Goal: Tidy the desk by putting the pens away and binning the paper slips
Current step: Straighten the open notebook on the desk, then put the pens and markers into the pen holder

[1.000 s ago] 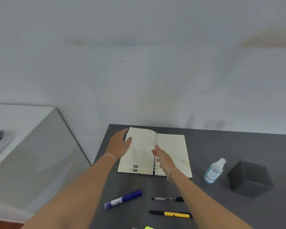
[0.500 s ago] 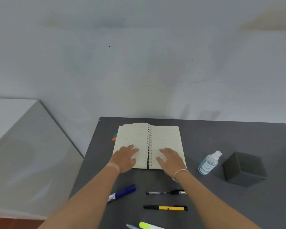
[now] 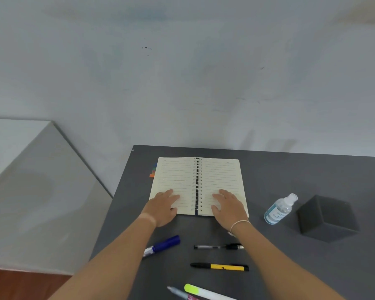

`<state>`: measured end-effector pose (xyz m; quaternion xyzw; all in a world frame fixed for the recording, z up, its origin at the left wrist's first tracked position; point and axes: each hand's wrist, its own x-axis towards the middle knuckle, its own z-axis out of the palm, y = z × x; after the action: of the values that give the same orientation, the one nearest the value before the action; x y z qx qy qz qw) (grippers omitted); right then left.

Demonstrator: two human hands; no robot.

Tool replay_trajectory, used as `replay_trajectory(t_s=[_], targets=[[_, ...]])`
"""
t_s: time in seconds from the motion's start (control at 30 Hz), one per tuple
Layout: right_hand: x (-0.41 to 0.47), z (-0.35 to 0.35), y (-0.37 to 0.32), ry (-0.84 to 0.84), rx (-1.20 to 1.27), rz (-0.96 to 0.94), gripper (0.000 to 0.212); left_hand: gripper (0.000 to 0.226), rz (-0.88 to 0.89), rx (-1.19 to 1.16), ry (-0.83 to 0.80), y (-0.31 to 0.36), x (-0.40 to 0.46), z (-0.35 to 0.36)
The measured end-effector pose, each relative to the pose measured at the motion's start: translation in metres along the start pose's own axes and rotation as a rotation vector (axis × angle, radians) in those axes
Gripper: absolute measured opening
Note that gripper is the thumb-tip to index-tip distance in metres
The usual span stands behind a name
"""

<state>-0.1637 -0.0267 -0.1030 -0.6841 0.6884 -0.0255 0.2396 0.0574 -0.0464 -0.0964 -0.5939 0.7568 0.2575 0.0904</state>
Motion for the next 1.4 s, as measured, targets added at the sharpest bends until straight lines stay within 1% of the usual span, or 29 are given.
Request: replay_trajectory(t_s=[0.23, 0.3, 0.4, 0.53, 0.7, 0.8, 0.87, 0.97, 1.03, 1.13, 1.23, 1.3, 1.4], targets=[[-0.016, -0.003, 0.003, -0.009, 0.005, 0.006, 0.044, 0.050, -0.029, 0.005, -0.016, -0.007, -0.019, 0.003], [-0.024, -0.003, 0.003, 0.001, 0.021, -0.022, 0.040, 0.049, -0.032, -0.011, -0.013, -0.009, -0.028, 0.004], [-0.043, -0.001, 0.005, 0.035, 0.066, -0.115, 0.028, 0.045, -0.002, -0.045, -0.001, -0.014, -0.044, 0.007], [-0.069, 0.007, 0.008, -0.068, 0.052, -0.187, 0.020, 0.037, 0.013, -0.099, -0.022, -0.021, -0.064, 0.009], [-0.086, 0.019, 0.007, -0.153, -0.066, -0.208, 0.021, 0.037, 0.029, -0.057, -0.111, -0.030, -0.082, 0.015], [-0.090, 0.022, 0.003, -0.121, -0.155, -0.200, 0.021, 0.032, 0.045, -0.001, -0.118, -0.035, -0.090, 0.022], [-0.093, 0.024, 0.001, -0.104, -0.167, -0.184, 0.018, 0.028, 0.045, -0.001, -0.109, -0.037, -0.094, 0.029], [-0.098, 0.023, -0.001, -0.075, -0.138, -0.170, 0.007, 0.025, 0.050, -0.011, -0.097, -0.037, -0.099, 0.035], [-0.103, 0.021, -0.002, -0.040, -0.109, -0.163, 0.011, 0.020, 0.063, -0.027, -0.103, -0.035, -0.103, 0.037], [-0.109, 0.021, -0.002, -0.016, -0.063, -0.157, 0.005, 0.011, 0.107, -0.036, -0.096, -0.032, -0.107, 0.042], [-0.116, 0.026, -0.001, -0.035, -0.073, -0.163, 0.007, 0.015, 0.154, -0.023, -0.089, -0.026, -0.108, 0.045], [-0.121, 0.030, 0.001, -0.039, -0.092, -0.156, 0.015, 0.010, 0.194, -0.015, -0.082, -0.021, -0.111, 0.045], [-0.126, 0.034, 0.001, -0.088, -0.130, -0.140, 0.026, 0.006, 0.253, 0.006, -0.079, -0.015, -0.113, 0.047]])
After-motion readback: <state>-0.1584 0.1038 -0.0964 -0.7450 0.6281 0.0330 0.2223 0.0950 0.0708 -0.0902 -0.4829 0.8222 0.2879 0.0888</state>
